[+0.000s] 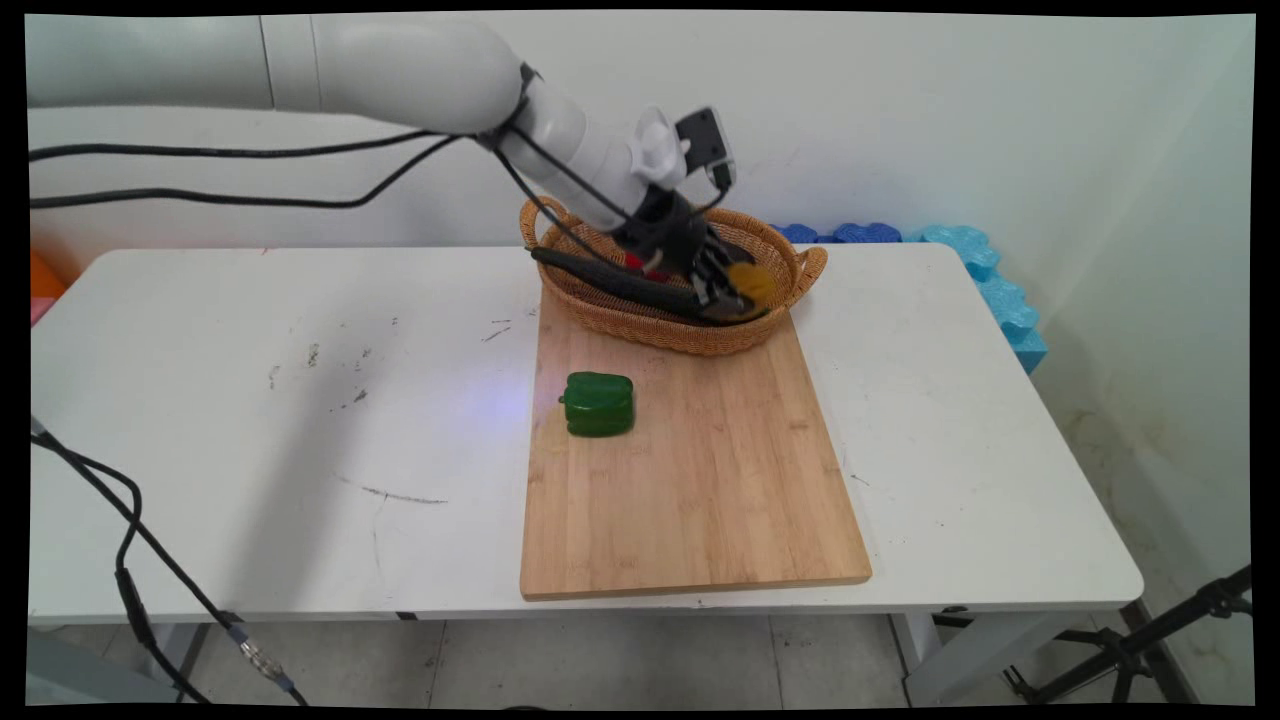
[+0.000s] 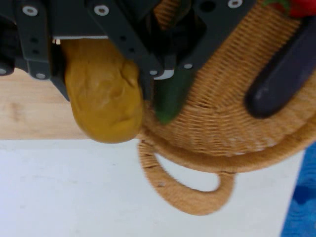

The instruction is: Place the picked object in the vegetable basket

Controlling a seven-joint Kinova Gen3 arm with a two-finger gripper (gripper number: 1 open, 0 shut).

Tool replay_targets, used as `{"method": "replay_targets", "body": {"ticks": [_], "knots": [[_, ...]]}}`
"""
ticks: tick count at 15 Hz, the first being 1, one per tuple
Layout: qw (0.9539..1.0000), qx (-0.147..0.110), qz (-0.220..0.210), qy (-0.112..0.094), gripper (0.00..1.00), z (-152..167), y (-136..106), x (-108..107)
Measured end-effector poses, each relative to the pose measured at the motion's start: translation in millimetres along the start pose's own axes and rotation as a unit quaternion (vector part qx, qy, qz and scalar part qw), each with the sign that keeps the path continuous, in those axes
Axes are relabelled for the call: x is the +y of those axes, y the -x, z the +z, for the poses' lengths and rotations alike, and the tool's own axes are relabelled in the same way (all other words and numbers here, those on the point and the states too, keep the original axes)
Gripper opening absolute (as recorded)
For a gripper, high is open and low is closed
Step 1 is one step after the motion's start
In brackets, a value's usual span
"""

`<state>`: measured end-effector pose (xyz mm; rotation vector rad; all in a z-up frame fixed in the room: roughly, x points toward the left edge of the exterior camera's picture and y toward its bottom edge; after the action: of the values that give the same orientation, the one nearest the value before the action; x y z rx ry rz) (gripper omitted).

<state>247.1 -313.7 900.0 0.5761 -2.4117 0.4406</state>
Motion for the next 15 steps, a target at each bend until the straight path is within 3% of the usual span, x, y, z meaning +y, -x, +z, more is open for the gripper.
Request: {"method": "replay_targets", "body": {"ticks": [8,15], "knots": [[0.9995,-0.001,0.018,-0.024,0.0,2,-4,-43],[0.999,-0.011,0.015,-0.041,0.0,35,2,-78]]}}
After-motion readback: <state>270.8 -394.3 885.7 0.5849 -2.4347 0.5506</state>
